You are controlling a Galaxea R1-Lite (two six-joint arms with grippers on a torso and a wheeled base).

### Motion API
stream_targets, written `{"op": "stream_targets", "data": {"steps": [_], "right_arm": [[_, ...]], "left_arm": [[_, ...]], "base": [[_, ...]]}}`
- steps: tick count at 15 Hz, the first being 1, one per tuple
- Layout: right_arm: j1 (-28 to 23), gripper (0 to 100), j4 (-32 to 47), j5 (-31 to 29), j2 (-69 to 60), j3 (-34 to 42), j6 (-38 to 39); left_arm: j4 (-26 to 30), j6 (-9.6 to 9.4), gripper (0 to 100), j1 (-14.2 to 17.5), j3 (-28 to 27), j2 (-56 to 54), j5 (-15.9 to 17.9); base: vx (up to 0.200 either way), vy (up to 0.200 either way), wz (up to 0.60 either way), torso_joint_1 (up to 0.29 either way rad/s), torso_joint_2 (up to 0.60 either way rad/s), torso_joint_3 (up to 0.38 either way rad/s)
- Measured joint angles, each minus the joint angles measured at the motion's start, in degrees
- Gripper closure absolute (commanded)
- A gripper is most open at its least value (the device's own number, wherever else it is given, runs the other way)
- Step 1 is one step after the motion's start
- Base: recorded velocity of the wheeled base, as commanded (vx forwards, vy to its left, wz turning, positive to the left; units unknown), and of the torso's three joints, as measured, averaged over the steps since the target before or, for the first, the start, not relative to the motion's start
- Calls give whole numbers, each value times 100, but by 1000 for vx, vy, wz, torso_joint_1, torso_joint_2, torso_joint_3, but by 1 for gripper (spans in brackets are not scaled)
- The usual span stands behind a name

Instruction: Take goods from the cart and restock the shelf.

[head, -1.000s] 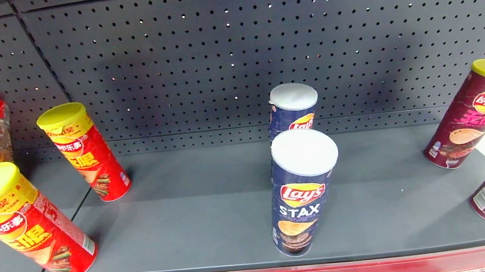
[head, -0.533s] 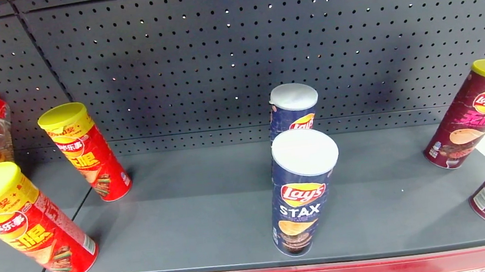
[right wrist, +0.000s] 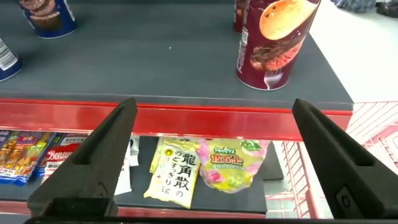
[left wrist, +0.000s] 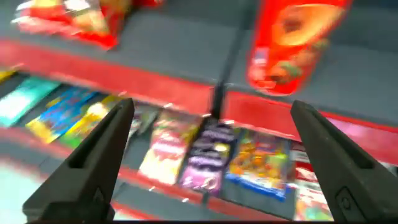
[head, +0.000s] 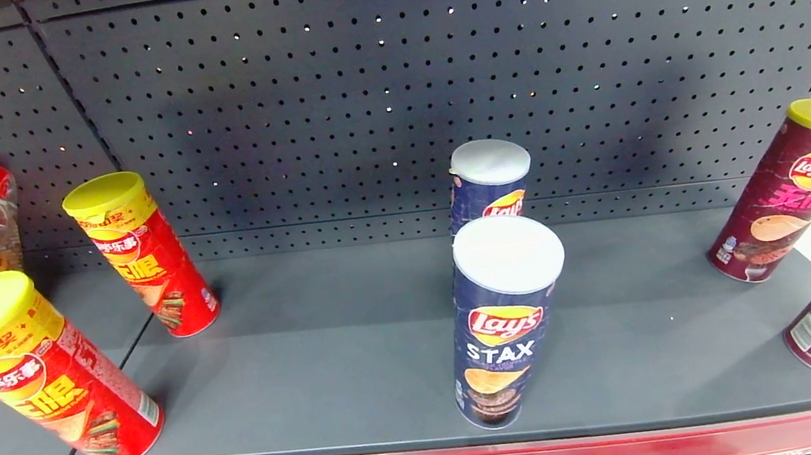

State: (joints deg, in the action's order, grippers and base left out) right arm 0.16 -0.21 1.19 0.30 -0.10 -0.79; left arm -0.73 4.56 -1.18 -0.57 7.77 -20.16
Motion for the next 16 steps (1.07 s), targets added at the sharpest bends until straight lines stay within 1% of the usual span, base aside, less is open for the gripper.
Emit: {"op": "stream_targets", "data": {"steps": [2,3,4,5,6,7,8,9,10,14,16], "right_arm": [[-2,0,2,2,-6,2,9],[-2,0,2,2,-10,7,11],[-2,0,2,2,-12,7,11],[-2,0,5,6,-15,7,13],[-2,0,5,11,-15,7,13],[-2,0,5,11,-17,7,11],[-2,0,5,11,-17,7,11],[-2,0,5,11,-20,7,11],[-2,0,5,11,-20,7,11],[-6,0,5,13,-20,7,26],[-6,0,5,9,-20,5,28]], "left_arm": [[-2,-11,0,178,-2,-201,40],[-50,-24,0,173,2,-383,413],[-82,-32,0,158,22,-513,1012],[-50,-84,0,140,33,-601,1686],[76,-279,0,126,37,-661,2142],[108,-380,0,118,39,-700,2205],[106,-416,0,118,50,-728,2150],[105,-424,0,118,52,-746,2011],[102,-424,0,118,52,-756,1968],[98,-423,0,118,57,-766,1957],[98,-416,0,116,57,-766,1957]], "base": [[0,0,0,0,0,0],[0,0,0,0,0,0],[0,0,0,0,0,0],[0,0,0,0,0,0],[0,0,0,0,0,0],[0,0,0,0,0,0],[0,0,0,0,0,0],[0,0,0,0,0,0],[0,0,0,0,0,0],[0,0,0,0,0,0],[-200,0,0,2,5,5]]}}
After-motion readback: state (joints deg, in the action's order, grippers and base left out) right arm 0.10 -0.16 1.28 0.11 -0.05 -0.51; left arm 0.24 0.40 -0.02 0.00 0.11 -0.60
